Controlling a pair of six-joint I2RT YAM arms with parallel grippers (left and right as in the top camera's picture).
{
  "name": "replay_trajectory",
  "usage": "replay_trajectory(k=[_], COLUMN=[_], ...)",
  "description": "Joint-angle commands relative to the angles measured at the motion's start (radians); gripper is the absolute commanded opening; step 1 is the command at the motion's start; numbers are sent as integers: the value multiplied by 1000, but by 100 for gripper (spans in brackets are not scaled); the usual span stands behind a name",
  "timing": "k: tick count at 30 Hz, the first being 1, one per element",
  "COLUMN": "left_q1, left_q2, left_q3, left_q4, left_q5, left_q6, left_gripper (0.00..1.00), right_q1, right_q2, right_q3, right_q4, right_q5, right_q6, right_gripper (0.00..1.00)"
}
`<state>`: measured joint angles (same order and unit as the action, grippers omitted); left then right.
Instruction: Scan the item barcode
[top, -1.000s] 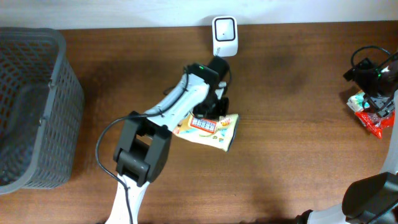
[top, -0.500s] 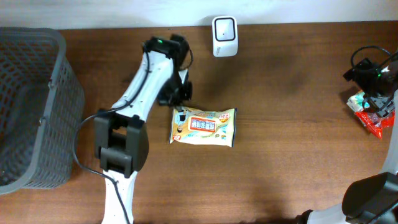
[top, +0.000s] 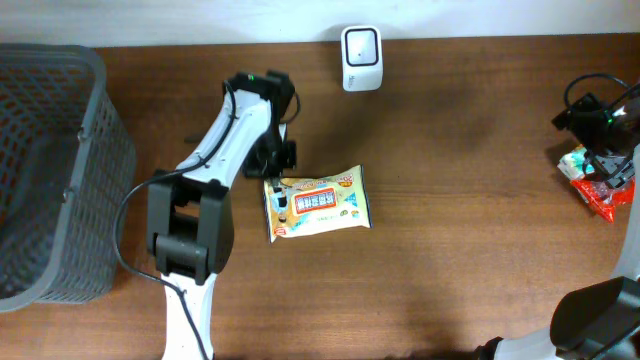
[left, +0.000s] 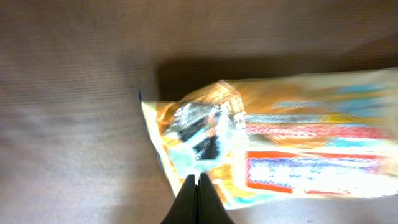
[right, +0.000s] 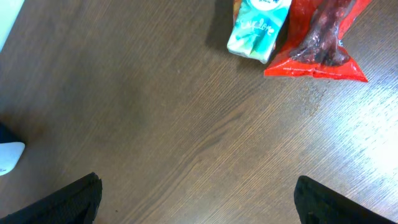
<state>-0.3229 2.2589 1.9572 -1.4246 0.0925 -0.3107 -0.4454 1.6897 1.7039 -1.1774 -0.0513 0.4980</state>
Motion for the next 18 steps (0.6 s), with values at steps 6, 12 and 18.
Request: replay_trajectory(k=[6,12,18], left_q1=[-8,-7,2], left_q2=[-82,-82,-82], left_q3=[211,74,-207], left_q4=[-135,-100,100], left_q5=[-33,-77,87], left_q6=[-11,-42,-32], left_gripper=[14,99,99], right_q1=[1,1,1], right_q2=[2,2,2], right_q3=[0,0,0], right_q4=[0,0,0], right_q5=[-1,-1,-1], right_q6=[5,5,5], right_gripper=[99,99,99])
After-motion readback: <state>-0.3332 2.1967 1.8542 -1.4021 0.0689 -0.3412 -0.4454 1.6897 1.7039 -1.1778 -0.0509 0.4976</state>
